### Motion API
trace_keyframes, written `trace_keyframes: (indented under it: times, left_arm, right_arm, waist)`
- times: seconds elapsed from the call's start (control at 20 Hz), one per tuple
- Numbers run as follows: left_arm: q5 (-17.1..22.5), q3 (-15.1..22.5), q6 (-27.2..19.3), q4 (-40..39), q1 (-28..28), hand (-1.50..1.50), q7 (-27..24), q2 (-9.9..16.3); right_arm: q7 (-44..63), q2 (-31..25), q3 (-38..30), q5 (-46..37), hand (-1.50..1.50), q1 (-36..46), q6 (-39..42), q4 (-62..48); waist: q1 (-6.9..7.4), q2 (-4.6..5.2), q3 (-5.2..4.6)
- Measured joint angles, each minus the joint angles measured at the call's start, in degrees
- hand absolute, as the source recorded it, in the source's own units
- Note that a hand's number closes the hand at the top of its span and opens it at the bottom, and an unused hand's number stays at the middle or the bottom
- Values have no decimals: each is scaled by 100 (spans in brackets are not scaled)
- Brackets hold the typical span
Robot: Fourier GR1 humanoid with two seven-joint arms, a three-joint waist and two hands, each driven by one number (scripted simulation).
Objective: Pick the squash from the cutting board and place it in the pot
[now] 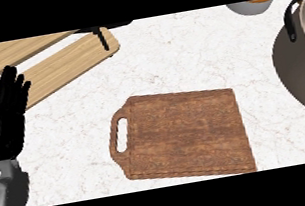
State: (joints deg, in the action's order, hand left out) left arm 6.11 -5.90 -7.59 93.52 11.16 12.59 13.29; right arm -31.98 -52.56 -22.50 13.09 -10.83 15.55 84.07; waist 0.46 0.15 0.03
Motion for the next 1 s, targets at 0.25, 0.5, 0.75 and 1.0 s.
trace_keyframes:
  times: [0.25,0.5,0.75,1.0]
  left_arm:
    - [-37,74,-9,-125,157,0,-40,-83]
    - [-49,86,27,-85,151,0,-44,-95]
    - [-79,128,4,6,226,0,108,-115]
    - [-110,152,8,-77,283,0,65,-147]
  right_arm:
    - [-320,59,167,-1312,150,615,-1304,-668]
    - [-572,232,709,-2297,150,1738,-1998,-1951]
    - [-994,344,1107,-2939,150,2666,-2136,-3380]
    - [-925,369,1368,-3158,-150,3089,-1677,-4212]
  waist:
    - [114,37,6]
    - [164,36,7]
    - [169,9,-80]
    - [179,2,-163]
